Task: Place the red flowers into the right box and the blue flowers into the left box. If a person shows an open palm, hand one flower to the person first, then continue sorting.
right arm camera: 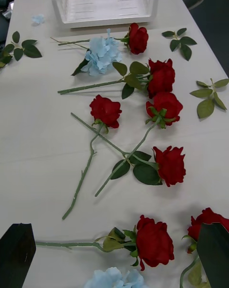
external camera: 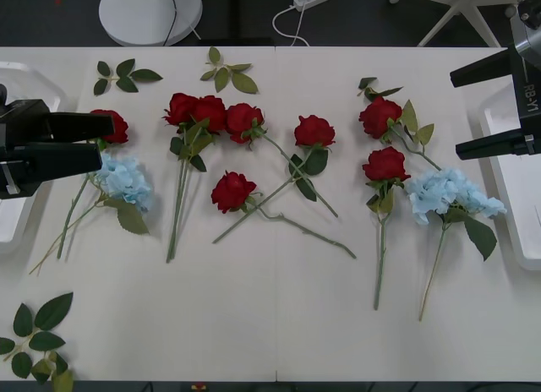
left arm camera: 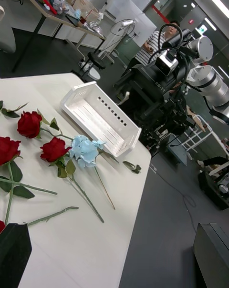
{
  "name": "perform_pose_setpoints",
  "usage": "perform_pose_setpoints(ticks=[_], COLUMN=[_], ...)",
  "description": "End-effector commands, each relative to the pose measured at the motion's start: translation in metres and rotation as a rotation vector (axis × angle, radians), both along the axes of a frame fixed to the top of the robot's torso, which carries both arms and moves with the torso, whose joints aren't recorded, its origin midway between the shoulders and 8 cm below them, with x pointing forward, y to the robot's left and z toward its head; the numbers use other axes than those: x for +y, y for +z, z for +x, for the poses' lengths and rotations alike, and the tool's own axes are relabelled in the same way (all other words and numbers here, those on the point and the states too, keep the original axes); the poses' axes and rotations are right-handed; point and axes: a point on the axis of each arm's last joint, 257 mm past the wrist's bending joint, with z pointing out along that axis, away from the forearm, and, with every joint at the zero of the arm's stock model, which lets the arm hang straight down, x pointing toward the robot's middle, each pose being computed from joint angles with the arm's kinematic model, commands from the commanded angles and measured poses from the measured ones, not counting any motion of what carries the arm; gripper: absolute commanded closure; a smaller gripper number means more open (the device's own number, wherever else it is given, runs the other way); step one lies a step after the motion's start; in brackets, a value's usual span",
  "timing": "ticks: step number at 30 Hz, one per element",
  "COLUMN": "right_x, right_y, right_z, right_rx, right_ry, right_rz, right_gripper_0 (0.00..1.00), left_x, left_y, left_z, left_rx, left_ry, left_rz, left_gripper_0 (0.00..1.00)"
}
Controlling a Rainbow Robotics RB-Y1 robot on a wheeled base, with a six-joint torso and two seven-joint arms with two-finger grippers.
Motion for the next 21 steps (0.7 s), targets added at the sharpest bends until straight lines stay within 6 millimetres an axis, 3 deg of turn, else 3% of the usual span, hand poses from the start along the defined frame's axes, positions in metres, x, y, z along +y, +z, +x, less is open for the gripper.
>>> perform_pose_setpoints(ticks=[1, 2, 3, 8, 13, 21], right_x=[0.004, 0.004, -0.005, -0.005, -0.004, -0.034], right_y=[0.011, 0.011, -0.020, -0.021, -0.026, -0.068], right_z=[0.003, 0.003, -0.003, -0.004, -0.015, -0.055], right_rx=[-0.041, -0.041, 0.027, 0.013, 0.049, 0.543], right_ry=[0.007, 0.007, -0.007, -0.006, 0.013, -0.325], right_rz=[0.015, 0.015, -0.012, -0.034, -0.054, -0.122], right_gripper_0=[0.00, 0.00, 0.00, 0.00, 0.00, 0.00], left_x=[0.003, 0.006, 0.012, 0.038, 0.066, 0.113], left_y=[0.009, 0.015, 0.018, 0.037, 0.036, 0.019], left_z=[-0.005, -0.001, 0.003, 0.018, 0.036, 0.069], left_rx=[0.004, 0.000, -0.006, 0.062, 0.131, 0.225], left_ry=[-0.029, -0.023, -0.013, 0.035, 0.134, 0.309], left_rz=[-0.004, -0.003, 0.015, 0.050, 0.116, 0.175], left_gripper_0=[0.00, 0.00, 0.00, 0.00, 0.00, 0.00])
